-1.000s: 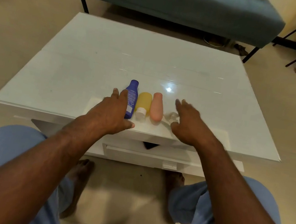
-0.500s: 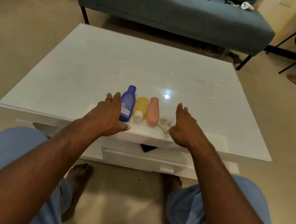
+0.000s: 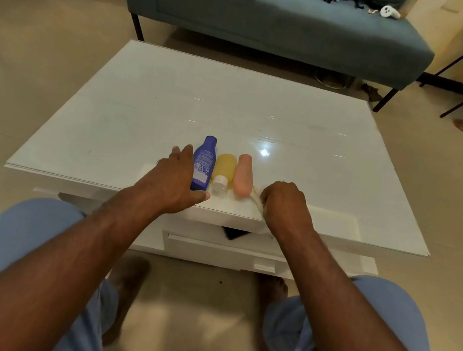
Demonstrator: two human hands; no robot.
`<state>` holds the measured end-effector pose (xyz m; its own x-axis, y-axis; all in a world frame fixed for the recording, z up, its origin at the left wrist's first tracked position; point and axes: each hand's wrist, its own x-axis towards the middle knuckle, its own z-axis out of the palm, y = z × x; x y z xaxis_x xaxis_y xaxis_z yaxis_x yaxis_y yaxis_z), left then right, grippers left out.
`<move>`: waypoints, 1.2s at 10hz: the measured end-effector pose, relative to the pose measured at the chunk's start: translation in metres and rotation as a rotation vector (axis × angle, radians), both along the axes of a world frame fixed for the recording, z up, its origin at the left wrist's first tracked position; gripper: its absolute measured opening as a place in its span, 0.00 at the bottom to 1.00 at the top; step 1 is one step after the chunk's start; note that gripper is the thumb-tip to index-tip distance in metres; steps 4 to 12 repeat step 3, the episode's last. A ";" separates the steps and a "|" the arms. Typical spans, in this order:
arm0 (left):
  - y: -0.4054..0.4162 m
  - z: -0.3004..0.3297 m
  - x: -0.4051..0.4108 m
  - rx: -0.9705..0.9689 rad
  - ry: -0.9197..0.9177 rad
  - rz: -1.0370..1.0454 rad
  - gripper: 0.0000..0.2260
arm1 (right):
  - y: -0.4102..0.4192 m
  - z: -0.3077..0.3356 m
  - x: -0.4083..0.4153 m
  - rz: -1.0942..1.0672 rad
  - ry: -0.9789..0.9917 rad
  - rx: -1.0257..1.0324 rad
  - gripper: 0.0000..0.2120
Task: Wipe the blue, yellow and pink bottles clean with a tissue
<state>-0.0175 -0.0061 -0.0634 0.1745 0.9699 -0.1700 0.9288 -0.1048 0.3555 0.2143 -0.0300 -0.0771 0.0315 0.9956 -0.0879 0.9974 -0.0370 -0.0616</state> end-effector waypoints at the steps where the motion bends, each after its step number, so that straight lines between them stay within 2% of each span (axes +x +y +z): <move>1: 0.001 0.000 -0.002 -0.010 0.005 -0.002 0.48 | -0.002 0.000 0.000 -0.015 0.030 0.018 0.10; 3: -0.002 0.007 0.001 0.006 0.003 0.028 0.48 | -0.007 0.009 0.001 -0.101 0.131 0.124 0.10; 12: -0.002 0.007 0.001 0.006 0.003 0.028 0.48 | -0.007 0.009 0.001 -0.101 0.131 0.124 0.10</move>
